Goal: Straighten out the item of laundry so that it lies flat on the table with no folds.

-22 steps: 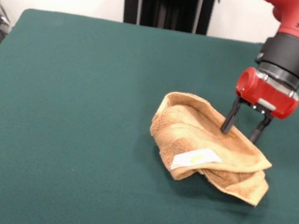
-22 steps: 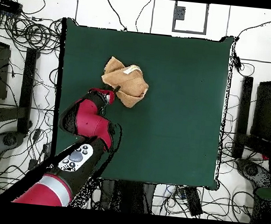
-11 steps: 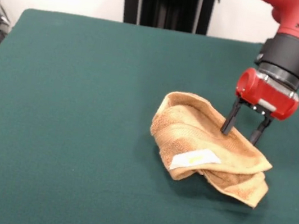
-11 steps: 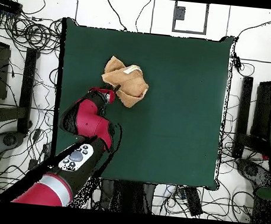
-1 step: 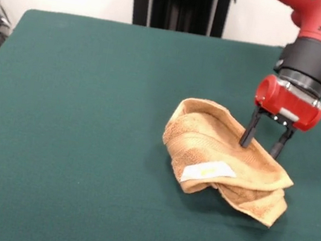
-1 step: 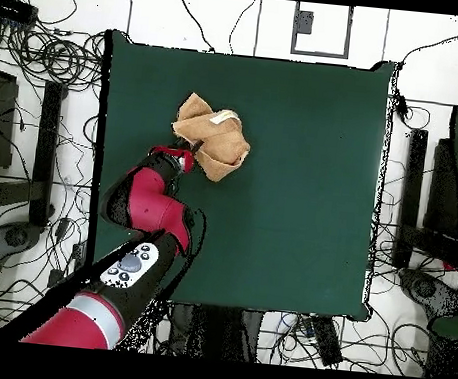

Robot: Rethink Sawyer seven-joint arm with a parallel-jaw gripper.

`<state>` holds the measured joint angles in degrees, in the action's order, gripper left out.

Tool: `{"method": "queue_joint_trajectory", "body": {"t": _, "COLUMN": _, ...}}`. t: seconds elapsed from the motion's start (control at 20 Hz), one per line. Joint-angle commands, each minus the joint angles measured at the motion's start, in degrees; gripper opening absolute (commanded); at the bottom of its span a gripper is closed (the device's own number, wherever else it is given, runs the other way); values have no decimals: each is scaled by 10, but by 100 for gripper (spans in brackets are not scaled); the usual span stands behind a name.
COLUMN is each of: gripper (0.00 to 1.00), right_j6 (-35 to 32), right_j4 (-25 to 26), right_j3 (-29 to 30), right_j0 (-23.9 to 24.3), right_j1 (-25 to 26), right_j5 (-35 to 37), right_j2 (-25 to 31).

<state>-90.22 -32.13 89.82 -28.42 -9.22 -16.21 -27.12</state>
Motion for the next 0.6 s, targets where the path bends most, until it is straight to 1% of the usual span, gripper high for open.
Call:
{"method": "queue_joint_trajectory", "body": {"t": 0.05, "gripper": 100, "right_j6": -149, "right_j4": 27, "right_j3": -11, "right_j0": 23, "right_j1": 20, "right_j5": -33, "right_j2": 111}}
{"method": "queue_joint_trajectory", "body": {"t": 0.25, "gripper": 100, "right_j6": -153, "right_j4": 40, "right_j3": -10, "right_j0": 37, "right_j1": 18, "right_j5": -40, "right_j2": 130}}
{"method": "queue_joint_trajectory", "body": {"t": 0.6, "gripper": 100, "right_j6": -147, "right_j4": 31, "right_j3": -6, "right_j0": 34, "right_j1": 18, "right_j5": -55, "right_j2": 127}}
